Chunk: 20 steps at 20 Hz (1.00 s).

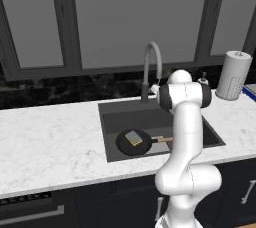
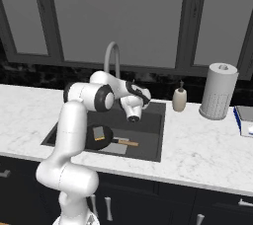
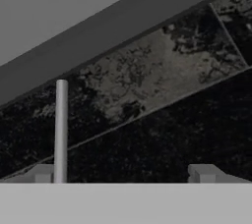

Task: Pick the pan and sponge and place them into the sink. Then turn on the water.

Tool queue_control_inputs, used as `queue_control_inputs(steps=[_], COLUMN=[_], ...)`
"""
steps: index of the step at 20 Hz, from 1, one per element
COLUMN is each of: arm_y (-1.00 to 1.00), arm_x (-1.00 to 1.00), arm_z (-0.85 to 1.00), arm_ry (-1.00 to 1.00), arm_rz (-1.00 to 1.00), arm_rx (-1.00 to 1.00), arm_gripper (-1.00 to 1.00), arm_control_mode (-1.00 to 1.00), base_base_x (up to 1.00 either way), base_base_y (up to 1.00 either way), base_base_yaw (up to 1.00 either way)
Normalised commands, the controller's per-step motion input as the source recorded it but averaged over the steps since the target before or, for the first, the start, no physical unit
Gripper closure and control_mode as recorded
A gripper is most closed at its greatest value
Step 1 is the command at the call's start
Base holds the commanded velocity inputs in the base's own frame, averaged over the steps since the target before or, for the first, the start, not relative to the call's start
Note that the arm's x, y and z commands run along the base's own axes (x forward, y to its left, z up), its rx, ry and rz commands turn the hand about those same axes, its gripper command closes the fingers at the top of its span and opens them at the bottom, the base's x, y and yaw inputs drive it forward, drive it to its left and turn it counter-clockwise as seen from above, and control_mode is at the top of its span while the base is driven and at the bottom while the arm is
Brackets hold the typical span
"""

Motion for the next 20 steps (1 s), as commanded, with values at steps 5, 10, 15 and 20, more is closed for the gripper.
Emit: queue_control_inputs(steps=[5, 10, 15, 20], arm_y=[-1.0, -0.98, -0.82, -0.13], arm_x=[-0.29, -0.39, -0.29, -0.03], arm_z=[0.02, 0.03, 0.0, 0.0], arm_ry=[-0.02, -0.04, -0.03, 0.0], arm_rz=[0.0, 0.0, 0.0, 0.0], arm_rx=[0.32, 0.33, 0.26, 0.03], arm_gripper=[-1.0, -1.0, -1.0, -1.0], arm_control_mode=[-1.0, -1.0, -1.0, -1.0], base_base_x=[0.0, 0.0, 0.0, 0.0], base_base_y=[0.0, 0.0, 0.0, 0.0], base_base_yaw=[0.0, 0.0, 0.0, 0.0])
